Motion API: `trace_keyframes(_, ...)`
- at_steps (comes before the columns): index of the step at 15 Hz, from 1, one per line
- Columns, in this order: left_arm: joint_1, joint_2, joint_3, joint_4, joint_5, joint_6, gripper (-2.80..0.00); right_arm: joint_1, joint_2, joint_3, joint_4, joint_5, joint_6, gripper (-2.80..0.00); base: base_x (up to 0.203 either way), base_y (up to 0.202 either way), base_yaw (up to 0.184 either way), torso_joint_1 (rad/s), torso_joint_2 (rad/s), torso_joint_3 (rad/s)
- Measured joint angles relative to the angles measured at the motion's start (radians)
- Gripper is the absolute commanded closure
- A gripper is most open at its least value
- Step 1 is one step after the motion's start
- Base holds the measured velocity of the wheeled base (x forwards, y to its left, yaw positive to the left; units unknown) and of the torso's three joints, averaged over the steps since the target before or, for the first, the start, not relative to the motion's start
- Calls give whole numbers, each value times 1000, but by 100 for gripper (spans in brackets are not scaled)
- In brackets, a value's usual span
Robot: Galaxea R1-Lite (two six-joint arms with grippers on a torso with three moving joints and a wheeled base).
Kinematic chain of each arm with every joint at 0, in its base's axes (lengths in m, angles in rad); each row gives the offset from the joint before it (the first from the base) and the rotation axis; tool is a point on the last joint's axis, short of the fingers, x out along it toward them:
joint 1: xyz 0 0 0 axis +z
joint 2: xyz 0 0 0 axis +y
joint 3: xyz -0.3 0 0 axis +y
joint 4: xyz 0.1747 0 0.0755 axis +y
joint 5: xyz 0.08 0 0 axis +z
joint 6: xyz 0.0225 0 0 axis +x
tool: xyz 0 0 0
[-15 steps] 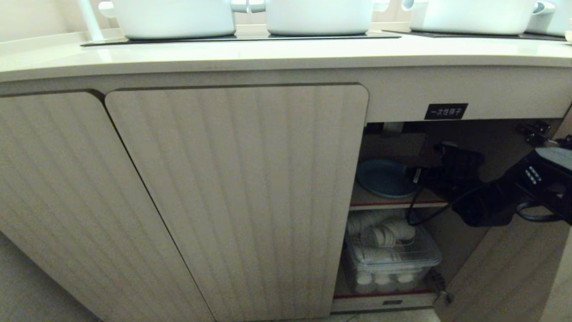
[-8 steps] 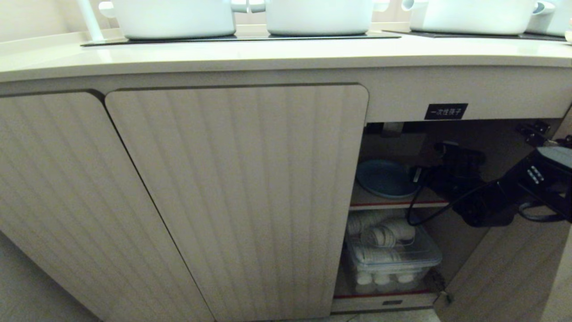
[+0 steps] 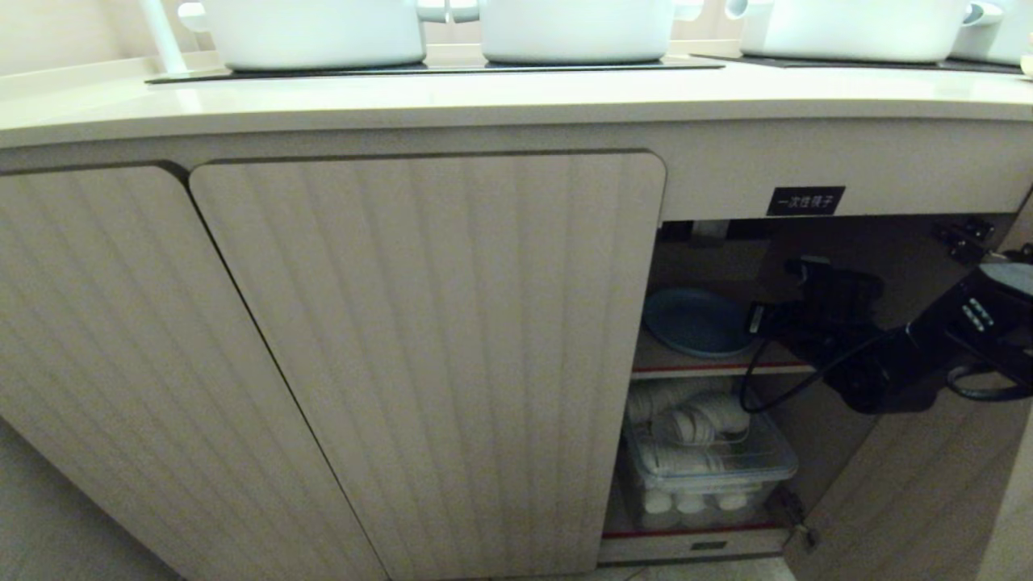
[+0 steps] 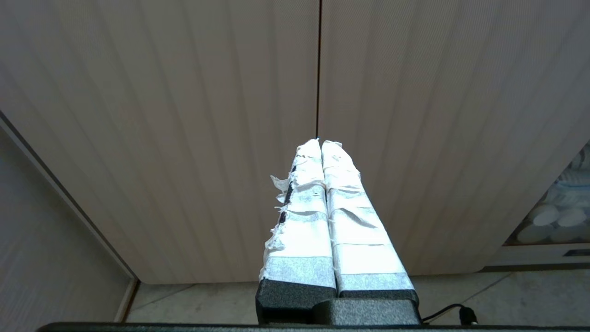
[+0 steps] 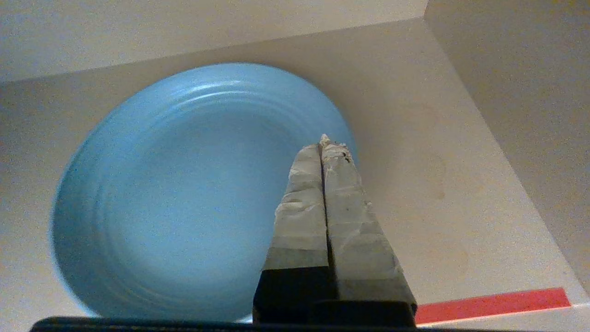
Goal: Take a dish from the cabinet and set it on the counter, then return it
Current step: Close the cabinet door
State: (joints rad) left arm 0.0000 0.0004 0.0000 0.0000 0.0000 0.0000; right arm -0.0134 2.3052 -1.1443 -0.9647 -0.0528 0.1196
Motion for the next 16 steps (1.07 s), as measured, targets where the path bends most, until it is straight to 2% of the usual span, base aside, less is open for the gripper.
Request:
trace_keyframes(6,0,0,0,0,0,0,0,4,-41,83,-66,2,1,0,0,0,0,0,0,0)
trace_keyframes(16,0,0,0,0,0,0,0,34,-151,251,-98,1,0,0,0,0,0,0,0,0)
